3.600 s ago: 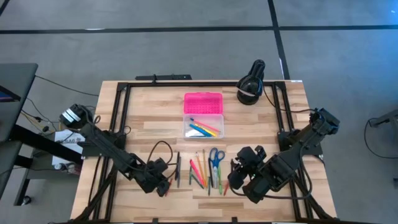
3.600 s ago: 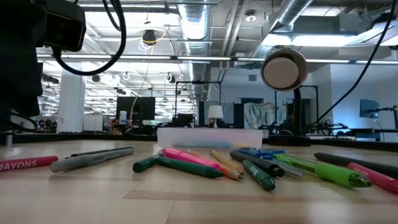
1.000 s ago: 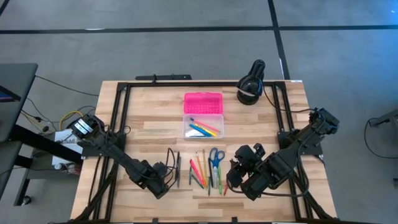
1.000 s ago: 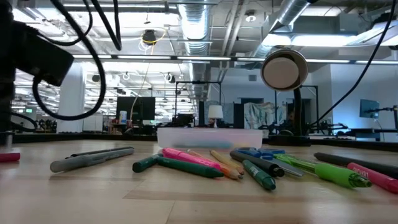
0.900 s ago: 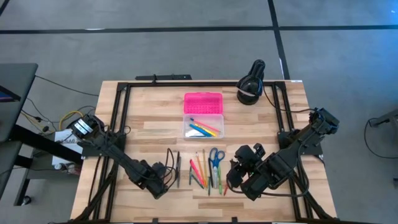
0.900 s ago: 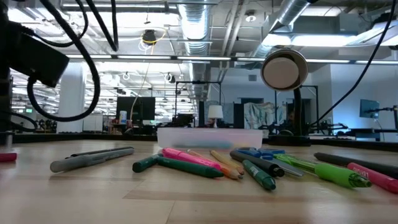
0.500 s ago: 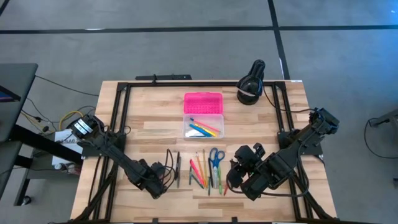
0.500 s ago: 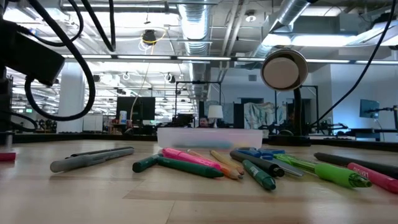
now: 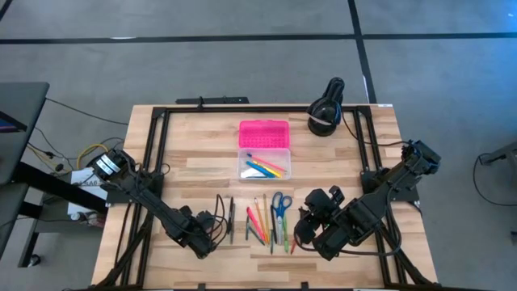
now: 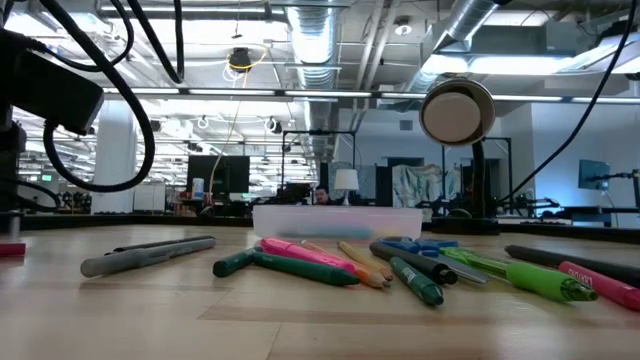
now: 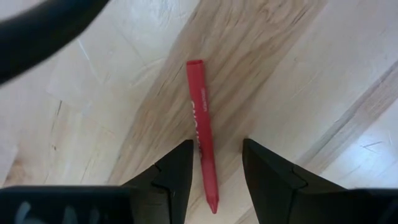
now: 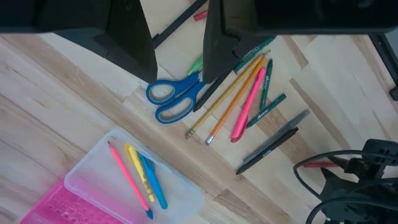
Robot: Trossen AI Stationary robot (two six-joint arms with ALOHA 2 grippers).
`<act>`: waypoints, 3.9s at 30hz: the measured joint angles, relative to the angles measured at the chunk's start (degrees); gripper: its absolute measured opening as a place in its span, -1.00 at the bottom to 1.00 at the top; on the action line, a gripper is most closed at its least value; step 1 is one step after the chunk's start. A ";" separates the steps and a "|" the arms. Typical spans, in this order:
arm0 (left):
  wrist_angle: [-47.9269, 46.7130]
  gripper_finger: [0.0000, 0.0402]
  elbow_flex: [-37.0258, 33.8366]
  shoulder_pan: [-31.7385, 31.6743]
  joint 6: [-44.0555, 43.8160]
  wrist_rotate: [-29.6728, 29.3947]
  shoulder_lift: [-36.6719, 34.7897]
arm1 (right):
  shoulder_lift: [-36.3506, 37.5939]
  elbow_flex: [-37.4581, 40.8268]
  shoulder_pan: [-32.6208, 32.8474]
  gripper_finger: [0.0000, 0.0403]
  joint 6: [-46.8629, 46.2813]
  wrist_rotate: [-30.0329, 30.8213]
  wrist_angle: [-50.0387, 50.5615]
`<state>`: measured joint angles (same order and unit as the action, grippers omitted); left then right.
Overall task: Pick & place school supplies into a supply box
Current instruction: Put the red crayon into the pink supply box
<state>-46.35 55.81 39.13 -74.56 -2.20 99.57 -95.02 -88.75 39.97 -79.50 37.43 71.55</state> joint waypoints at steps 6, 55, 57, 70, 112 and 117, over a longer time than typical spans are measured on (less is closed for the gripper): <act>0.08 -0.41 0.00 -0.02 0.09 -0.07 0.00 | 0.00 0.00 0.00 -0.39 -0.01 0.00 -0.22; 0.38 -0.85 0.00 -0.07 1.09 -1.16 -0.07 | 0.00 0.00 0.00 -0.39 -0.04 0.07 -0.41; 0.37 -0.85 0.00 -0.07 1.09 -1.20 -0.04 | -0.02 0.00 0.00 -0.39 -0.04 0.04 -0.41; 0.42 -0.91 0.01 -0.05 2.81 -1.66 -0.04 | -0.02 0.00 0.00 -0.39 -0.02 0.04 -0.41; -4.45 -0.93 21.40 -29.28 57.44 -24.63 -0.13 | -0.02 0.02 -0.37 -0.39 -0.03 0.07 -5.20; 3.44 -0.93 21.40 -37.03 65.08 -22.65 -0.13 | -0.02 0.02 -0.37 -0.39 -0.03 0.17 -7.11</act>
<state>-42.91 77.21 2.11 -9.48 -24.85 99.44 -95.04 -88.73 39.59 -79.54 37.60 64.44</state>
